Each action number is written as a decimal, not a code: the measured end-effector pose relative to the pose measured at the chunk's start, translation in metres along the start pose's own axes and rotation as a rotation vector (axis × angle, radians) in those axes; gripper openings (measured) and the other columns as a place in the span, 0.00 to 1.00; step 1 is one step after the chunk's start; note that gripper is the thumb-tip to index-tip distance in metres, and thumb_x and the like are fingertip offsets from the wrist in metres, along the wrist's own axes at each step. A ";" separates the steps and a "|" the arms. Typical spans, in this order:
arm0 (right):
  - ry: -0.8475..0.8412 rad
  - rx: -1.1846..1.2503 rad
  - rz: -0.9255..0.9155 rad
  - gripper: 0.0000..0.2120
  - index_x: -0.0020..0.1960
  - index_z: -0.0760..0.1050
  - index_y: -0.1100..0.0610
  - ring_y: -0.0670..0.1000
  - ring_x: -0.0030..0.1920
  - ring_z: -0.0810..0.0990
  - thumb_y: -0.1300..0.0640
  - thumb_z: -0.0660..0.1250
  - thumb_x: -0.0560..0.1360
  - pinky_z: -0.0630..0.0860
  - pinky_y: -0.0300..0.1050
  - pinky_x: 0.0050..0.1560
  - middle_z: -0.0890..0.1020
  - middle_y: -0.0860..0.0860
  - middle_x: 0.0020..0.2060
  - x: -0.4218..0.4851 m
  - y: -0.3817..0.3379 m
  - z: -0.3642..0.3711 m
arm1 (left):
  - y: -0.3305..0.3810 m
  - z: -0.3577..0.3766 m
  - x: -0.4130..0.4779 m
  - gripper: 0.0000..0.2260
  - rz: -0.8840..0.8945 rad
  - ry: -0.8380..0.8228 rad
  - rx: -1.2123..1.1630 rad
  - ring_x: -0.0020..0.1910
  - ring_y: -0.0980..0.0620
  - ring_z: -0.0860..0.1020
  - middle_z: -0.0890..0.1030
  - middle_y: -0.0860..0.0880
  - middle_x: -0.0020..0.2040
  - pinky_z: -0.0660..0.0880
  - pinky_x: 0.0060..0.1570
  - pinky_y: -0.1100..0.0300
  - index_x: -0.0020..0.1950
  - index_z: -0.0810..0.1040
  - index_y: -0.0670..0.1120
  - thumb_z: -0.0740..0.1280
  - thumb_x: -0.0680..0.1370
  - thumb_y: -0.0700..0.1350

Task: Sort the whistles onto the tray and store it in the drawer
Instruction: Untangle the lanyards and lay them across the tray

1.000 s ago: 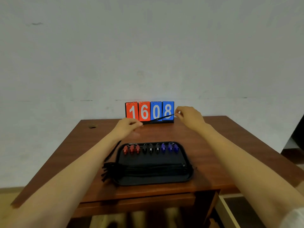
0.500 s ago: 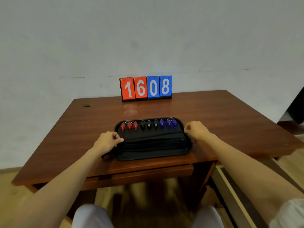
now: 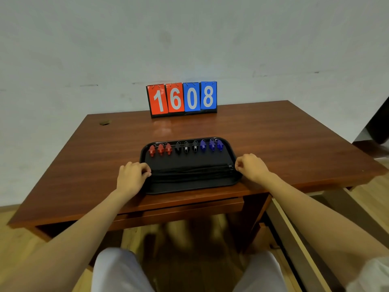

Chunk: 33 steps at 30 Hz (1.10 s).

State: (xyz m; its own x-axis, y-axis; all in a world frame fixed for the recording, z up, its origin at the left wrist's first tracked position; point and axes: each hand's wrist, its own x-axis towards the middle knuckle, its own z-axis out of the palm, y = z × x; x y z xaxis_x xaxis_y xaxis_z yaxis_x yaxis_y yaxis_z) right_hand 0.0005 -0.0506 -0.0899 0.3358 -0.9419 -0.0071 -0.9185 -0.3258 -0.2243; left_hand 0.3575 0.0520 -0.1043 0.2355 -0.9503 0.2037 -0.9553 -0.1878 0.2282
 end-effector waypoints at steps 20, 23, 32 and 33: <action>-0.234 -0.112 -0.232 0.31 0.76 0.55 0.48 0.52 0.77 0.49 0.50 0.64 0.77 0.48 0.61 0.74 0.58 0.49 0.76 0.007 -0.017 0.017 | 0.012 0.023 -0.001 0.29 0.187 -0.232 0.088 0.77 0.51 0.50 0.58 0.52 0.76 0.42 0.73 0.44 0.76 0.57 0.52 0.61 0.78 0.56; -0.256 -0.096 -0.210 0.28 0.76 0.57 0.49 0.52 0.77 0.47 0.51 0.62 0.79 0.44 0.64 0.73 0.59 0.49 0.76 0.008 -0.019 0.017 | 0.012 0.024 -0.001 0.28 0.176 -0.280 0.114 0.77 0.50 0.49 0.59 0.51 0.76 0.40 0.72 0.43 0.77 0.55 0.51 0.59 0.79 0.57; -0.070 0.040 -0.019 0.21 0.73 0.63 0.56 0.56 0.73 0.61 0.53 0.56 0.81 0.61 0.57 0.72 0.66 0.55 0.72 0.024 -0.008 0.012 | 0.057 0.039 -0.028 0.20 0.593 0.020 -0.101 0.51 0.53 0.76 0.80 0.56 0.50 0.54 0.50 0.64 0.54 0.82 0.53 0.54 0.76 0.60; -0.090 0.065 0.003 0.20 0.72 0.64 0.57 0.57 0.72 0.64 0.54 0.55 0.81 0.64 0.56 0.70 0.67 0.56 0.71 0.026 -0.007 0.012 | 0.059 0.042 -0.028 0.18 0.627 0.007 -0.086 0.50 0.53 0.76 0.81 0.56 0.49 0.55 0.49 0.63 0.54 0.82 0.53 0.56 0.77 0.59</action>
State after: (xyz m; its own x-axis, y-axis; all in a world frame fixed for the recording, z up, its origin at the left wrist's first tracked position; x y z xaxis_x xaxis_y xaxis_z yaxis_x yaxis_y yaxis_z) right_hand 0.0185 -0.0718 -0.0998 0.3531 -0.9308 -0.0944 -0.9050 -0.3142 -0.2867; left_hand 0.2871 0.0573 -0.1366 -0.3627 -0.8718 0.3293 -0.8946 0.4247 0.1390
